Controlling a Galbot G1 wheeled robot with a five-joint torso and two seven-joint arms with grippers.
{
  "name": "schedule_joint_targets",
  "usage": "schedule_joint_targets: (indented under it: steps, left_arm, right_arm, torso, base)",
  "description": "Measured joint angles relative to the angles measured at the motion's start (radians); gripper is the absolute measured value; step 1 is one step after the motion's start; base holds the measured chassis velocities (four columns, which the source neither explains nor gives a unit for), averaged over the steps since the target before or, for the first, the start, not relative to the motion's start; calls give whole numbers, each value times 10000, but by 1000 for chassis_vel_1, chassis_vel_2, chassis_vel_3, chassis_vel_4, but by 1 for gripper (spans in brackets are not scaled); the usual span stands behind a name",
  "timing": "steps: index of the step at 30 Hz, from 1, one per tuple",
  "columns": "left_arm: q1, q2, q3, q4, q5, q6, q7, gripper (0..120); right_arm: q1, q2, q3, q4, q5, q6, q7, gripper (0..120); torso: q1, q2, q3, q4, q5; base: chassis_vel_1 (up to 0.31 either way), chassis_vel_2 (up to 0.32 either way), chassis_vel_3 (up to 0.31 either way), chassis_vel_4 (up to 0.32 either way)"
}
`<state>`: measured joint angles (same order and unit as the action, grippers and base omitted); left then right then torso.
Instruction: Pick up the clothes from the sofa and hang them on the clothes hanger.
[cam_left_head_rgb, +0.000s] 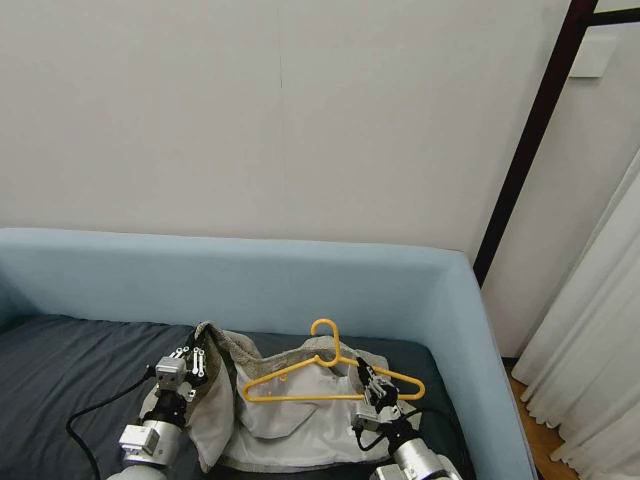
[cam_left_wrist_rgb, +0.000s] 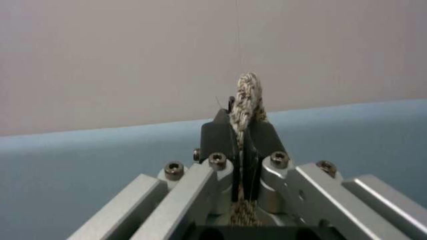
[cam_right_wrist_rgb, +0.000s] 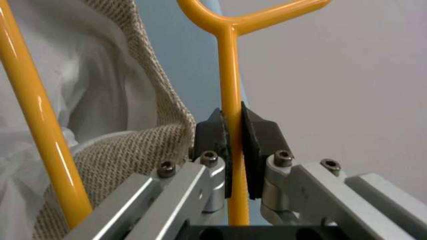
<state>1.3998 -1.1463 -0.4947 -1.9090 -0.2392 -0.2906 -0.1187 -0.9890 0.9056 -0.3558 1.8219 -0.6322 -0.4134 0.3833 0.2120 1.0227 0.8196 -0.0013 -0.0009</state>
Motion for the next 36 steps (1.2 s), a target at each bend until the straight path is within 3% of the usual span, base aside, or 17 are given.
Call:
schedule_joint_targets:
  steps: [15,26,29,36]
  left_arm:
    - [447,-438,335,-452,491,-46,7,0]
    - [1436,-998,1043,-1125,1202,-398,93,0]
    - [1591,-1092,1266,-1128,1413,-565,158,0]
    - [1537,-1208,1348,-695,2027,-851,176,0]
  right_arm:
    - [603,717,-565,-240,1048,-838,106,4]
    - [1731,1486,-1220,-945,3195,-1299,894,4]
    - [2038,1732,-1502,-1014,4299,-1251,1398,4]
    - [2203,2027,-1650,-931,5265,-1072,1912,4]
  torso:
    - [1,0,0,1,0]
    - [1,0,0,1,1]
    - [1,0,0,0,0]
    - [1,0,0,1,-1]
  base:
    - [0,0,0,0]
    - [0,0,0,0]
    - [0,0,0,0]
    - [0,0,0,0]
